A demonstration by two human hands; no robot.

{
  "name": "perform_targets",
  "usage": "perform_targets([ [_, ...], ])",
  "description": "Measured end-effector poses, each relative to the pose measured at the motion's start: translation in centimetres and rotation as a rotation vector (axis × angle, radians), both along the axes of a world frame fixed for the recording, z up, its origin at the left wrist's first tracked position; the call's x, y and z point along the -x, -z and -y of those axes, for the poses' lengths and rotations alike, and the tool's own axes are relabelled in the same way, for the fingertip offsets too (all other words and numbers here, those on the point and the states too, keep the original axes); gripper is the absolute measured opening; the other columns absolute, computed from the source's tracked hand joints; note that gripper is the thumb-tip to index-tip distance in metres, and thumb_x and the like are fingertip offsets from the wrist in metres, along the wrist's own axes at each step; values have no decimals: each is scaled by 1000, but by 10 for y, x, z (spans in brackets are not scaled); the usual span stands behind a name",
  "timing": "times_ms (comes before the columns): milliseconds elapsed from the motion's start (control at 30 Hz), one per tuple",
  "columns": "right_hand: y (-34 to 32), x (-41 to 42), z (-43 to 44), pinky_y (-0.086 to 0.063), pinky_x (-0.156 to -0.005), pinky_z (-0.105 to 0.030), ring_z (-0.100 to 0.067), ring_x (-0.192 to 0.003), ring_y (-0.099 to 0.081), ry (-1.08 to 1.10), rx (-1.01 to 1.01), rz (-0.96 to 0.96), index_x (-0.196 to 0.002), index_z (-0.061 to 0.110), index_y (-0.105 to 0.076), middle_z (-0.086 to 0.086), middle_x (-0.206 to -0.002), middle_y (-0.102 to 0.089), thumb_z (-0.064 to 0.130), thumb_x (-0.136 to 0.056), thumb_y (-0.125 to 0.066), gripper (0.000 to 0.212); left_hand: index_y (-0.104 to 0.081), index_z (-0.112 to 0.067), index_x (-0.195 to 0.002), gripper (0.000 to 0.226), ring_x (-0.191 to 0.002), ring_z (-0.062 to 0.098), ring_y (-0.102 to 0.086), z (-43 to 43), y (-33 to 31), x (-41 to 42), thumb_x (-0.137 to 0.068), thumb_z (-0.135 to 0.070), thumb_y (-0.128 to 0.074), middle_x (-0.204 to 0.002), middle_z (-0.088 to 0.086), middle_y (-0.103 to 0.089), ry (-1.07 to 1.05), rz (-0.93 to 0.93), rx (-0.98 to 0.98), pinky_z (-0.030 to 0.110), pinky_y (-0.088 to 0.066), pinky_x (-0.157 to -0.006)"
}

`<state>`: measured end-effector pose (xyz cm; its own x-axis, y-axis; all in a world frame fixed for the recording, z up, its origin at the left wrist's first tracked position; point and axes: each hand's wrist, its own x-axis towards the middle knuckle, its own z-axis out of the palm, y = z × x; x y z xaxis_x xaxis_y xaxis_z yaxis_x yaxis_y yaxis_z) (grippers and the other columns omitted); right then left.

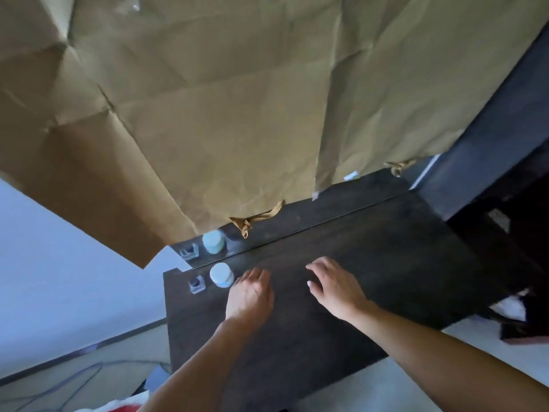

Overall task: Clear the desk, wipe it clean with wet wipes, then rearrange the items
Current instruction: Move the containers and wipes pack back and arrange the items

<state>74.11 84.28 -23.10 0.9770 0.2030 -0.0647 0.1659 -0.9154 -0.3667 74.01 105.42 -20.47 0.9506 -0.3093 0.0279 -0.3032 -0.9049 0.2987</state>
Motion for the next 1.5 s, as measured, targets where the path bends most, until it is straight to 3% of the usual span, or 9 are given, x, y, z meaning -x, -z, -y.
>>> perform_targets([
  [100,-12,31,66,-48,-84,-35,-17,-115,-50,12,14,4,-124,22,-53,4,-123,-50,34,-92,-49,34,-53,-16,-67,19,-59,25,-60,63,-11,19,-62,-10,-70,-66,1,-58,44,26,10,29,-46,-45],
  [167,-20,50,114,-48,-82,-35,-18,-112,-52,30,23,28,-121,21,-55,3,-119,-54,33,-91,-50,32,-57,-17,-70,1,-62,23,-61,107,-16,31,-70,-17,-57,-68,-1,-58,66,69,17,28,-48,-47],
  [233,-30,66,164,-50,-75,-35,-20,-104,-58,69,37,79,-115,20,-59,1,-110,-58,31,-88,-55,29,-59,-18,-72,16,-63,21,-61,152,-18,40,-71,-24,-44,-68,-2,-58,104,105,19,27,-49,-49],
  [333,-42,85,234,-53,-62,-33,-21,-89,-64,182,34,142,-103,18,-65,0,-95,-62,26,-79,-67,25,-57,-19,-70,5,-62,21,-60,215,-31,50,-66,-22,-56,-67,-3,-57,141,103,18,25,-46,-48],
  [400,-48,95,273,-53,-59,-33,-22,-85,-65,254,29,153,-100,18,-66,0,-92,-64,24,-77,-70,25,-55,-19,-70,14,-61,21,-60,253,-38,54,-60,-20,-66,-67,-3,-58,193,89,14,24,-44,-46],
  [700,-61,107,392,-49,-79,-29,-17,-102,-59,425,61,110,-123,20,-57,1,-114,-58,31,-91,-53,34,-64,-15,-94,19,-86,26,-62,383,-45,30,-81,-20,-52,-90,3,-64,364,50,64,32,-49,-64],
  [1133,-89,-15,513,-45,-77,-31,-20,-105,-54,478,177,50,-132,21,-45,-3,-123,-50,33,-95,-46,39,-54,-20,-121,30,-100,17,-57,516,-47,-71,-96,-27,-40,-114,-2,-58,455,-25,139,31,-49,-84],
  [1333,-75,-86,540,-49,-89,-36,-23,-116,-49,351,195,95,-131,17,-46,-5,-128,-47,30,-89,-56,45,-58,-18,-117,28,-104,18,-57,538,-39,-93,-93,-24,-43,-114,-1,-60,328,-22,126,30,-48,-83],
  [1500,-64,-153,560,-48,-83,-43,-36,-109,-49,200,251,174,-128,15,-48,-12,-121,-46,24,-80,-62,51,-59,-18,-116,29,-102,20,-58,561,-29,-104,-91,-23,-47,-113,0,-61,196,-24,103,33,-48,-82],
])
